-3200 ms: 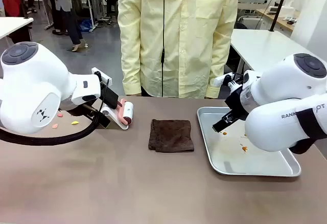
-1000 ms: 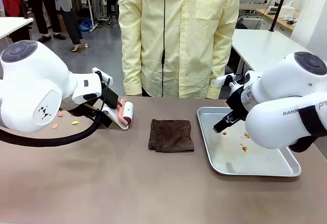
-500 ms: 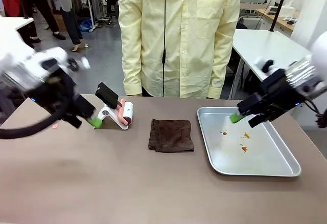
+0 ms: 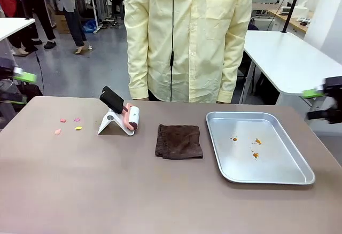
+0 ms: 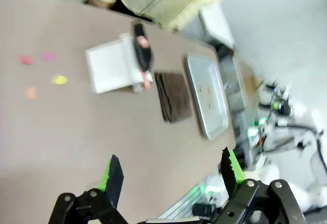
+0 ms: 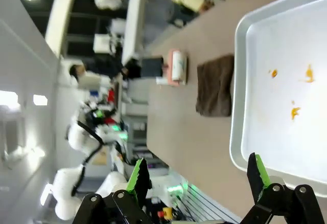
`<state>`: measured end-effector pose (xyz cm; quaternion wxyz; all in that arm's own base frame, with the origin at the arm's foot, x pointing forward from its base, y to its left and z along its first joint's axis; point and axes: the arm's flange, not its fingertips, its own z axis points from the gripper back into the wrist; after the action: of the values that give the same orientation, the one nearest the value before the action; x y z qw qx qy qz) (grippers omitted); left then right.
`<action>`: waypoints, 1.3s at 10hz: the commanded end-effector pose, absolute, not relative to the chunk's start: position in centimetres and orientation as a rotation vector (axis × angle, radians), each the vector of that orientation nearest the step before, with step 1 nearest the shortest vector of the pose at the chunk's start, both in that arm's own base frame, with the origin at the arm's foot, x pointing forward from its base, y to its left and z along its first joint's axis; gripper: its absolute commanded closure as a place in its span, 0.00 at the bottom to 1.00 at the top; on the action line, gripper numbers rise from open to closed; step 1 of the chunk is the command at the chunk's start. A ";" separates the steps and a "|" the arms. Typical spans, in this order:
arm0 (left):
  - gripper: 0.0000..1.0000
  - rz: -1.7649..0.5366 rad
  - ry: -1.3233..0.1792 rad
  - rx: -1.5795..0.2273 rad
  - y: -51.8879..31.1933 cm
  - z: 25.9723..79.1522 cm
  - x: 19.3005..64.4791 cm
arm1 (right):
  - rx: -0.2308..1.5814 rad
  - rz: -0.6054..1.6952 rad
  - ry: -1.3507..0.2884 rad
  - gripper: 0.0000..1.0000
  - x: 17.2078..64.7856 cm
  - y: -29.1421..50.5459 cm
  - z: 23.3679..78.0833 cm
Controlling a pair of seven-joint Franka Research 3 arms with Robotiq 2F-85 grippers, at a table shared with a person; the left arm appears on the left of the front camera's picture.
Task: Clean the surface of the table.
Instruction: Hold the Lint Roller with your left hand and the towel with your right hand.
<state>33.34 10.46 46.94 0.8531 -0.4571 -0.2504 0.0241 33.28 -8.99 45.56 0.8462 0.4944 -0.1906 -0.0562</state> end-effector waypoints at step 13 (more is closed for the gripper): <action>0.00 0.437 -0.674 -1.226 19.3 38.8 32.3 | 1.147 -0.435 -0.543 0.00 28.2 -20.9 40.3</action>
<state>32.28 19.31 38.68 0.7454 -0.5558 -0.3065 0.2037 28.47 -20.75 39.71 0.7841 0.5283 -0.2580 -0.1989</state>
